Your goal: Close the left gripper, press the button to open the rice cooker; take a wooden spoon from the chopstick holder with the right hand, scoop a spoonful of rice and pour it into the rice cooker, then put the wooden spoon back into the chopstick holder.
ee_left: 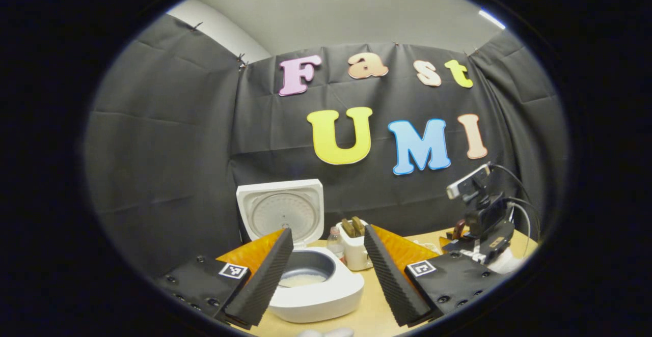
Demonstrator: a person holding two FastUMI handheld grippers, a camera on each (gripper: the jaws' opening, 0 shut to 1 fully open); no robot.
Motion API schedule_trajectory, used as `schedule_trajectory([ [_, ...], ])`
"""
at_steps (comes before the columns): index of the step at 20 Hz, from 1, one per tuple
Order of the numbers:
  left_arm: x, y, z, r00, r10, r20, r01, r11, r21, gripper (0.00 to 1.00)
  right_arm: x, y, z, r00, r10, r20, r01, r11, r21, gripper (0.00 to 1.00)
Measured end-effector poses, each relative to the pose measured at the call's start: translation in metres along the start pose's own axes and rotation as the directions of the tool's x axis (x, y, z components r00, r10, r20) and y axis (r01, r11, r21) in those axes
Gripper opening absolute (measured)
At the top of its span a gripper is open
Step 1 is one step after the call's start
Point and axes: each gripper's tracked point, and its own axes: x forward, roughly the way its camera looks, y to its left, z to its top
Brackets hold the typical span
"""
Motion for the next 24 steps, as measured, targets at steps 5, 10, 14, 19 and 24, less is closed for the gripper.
schedule_trajectory([
  [5,0.003,-0.001,-0.011,1.0,0.006,-0.017,-0.006,1.0,0.015,0.99,0.012,0.013,-0.036,0.998,0.013,-0.066,-0.018,0.997,-0.077,0.2],
  [10,0.004,0.001,-0.016,0.999,0.004,-0.033,-0.004,1.0,0.003,0.98,0.015,0.028,-0.051,0.993,0.06,-0.102,-0.057,0.998,0.027,0.2],
  [14,0.004,0.002,-0.022,0.999,0.005,-0.048,-0.005,1.0,0.005,0.98,0.014,0.051,-0.053,0.984,0.127,-0.125,-0.108,0.983,0.149,0.2],
  [19,0.002,0.005,-0.019,0.999,0.006,-0.042,-0.005,1.0,0.026,0.98,0.012,0.074,-0.048,0.972,0.196,-0.13,-0.145,0.935,0.325,0.21],
  [24,0.003,0.008,-0.021,0.999,0.01,-0.049,-0.009,1.0,0.017,0.99,0.013,0.086,-0.039,0.954,0.283,-0.094,-0.179,0.796,0.578,0.21],
])
